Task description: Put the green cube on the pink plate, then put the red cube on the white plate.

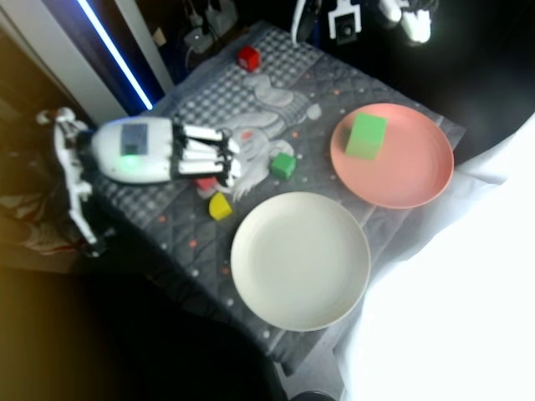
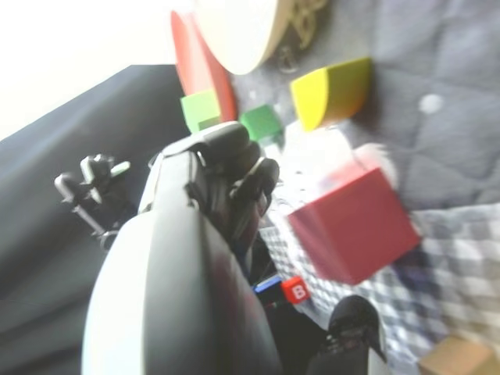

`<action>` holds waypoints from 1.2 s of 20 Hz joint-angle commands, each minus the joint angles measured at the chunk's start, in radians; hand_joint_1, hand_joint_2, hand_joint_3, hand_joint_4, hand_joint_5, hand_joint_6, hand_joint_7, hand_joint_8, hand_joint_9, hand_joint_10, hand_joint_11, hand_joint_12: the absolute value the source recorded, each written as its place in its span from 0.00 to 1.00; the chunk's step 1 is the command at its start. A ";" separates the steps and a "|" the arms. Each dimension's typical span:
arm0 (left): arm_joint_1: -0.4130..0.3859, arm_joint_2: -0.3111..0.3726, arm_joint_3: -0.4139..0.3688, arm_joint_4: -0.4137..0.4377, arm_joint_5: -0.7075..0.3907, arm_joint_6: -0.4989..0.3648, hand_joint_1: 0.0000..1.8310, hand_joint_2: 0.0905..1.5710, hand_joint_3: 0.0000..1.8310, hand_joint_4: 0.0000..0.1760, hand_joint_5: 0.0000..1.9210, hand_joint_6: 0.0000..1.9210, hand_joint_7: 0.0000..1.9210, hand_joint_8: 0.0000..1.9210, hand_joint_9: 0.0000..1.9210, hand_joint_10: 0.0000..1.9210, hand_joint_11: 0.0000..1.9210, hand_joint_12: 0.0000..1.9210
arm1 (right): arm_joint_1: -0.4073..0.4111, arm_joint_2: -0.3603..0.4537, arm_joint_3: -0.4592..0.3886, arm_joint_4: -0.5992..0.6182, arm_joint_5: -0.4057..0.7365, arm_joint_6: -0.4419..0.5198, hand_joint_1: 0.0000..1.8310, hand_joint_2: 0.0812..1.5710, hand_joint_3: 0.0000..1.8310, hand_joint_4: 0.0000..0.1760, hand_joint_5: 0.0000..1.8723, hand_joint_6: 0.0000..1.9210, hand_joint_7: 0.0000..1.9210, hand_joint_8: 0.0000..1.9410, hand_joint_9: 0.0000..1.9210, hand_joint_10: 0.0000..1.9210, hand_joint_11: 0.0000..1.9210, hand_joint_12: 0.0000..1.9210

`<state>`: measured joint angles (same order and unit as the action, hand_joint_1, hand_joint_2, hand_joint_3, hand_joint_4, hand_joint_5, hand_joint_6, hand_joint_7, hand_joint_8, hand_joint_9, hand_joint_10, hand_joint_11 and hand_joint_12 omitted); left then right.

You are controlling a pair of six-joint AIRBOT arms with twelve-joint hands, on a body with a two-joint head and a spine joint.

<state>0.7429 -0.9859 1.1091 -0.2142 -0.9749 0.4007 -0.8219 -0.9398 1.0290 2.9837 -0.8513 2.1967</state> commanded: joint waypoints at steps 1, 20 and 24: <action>-0.005 0.008 -0.006 0.012 -0.146 -0.003 0.17 0.58 0.00 1.00 0.00 0.00 0.13 0.01 0.01 0.34 0.00 0.73 | 0.004 -0.001 0.006 0.025 -0.107 0.001 0.37 0.56 0.00 0.00 0.11 0.41 0.27 0.10 0.08 0.42 0.00 0.68; 0.040 0.026 -0.034 0.013 -0.230 -0.003 0.24 0.71 0.00 0.45 0.00 0.00 0.16 0.00 0.02 0.36 0.00 0.75 | 0.131 0.001 -0.003 0.025 -0.146 0.001 0.73 0.77 0.00 0.00 0.42 0.56 0.41 0.75 0.33 0.86 0.34 1.00; 0.039 0.026 -0.035 0.014 -0.237 -0.003 0.21 0.70 0.00 0.50 0.01 0.00 0.16 0.00 0.03 0.32 0.00 0.70 | 0.194 0.006 0.009 0.025 -0.153 0.001 0.74 0.76 0.00 0.00 0.41 0.59 0.44 0.69 0.38 0.81 0.35 0.99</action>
<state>0.7918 -0.9672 1.0748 -0.2089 -1.0824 0.4007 -0.6334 -0.9398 1.0401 2.9795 -0.8825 2.1998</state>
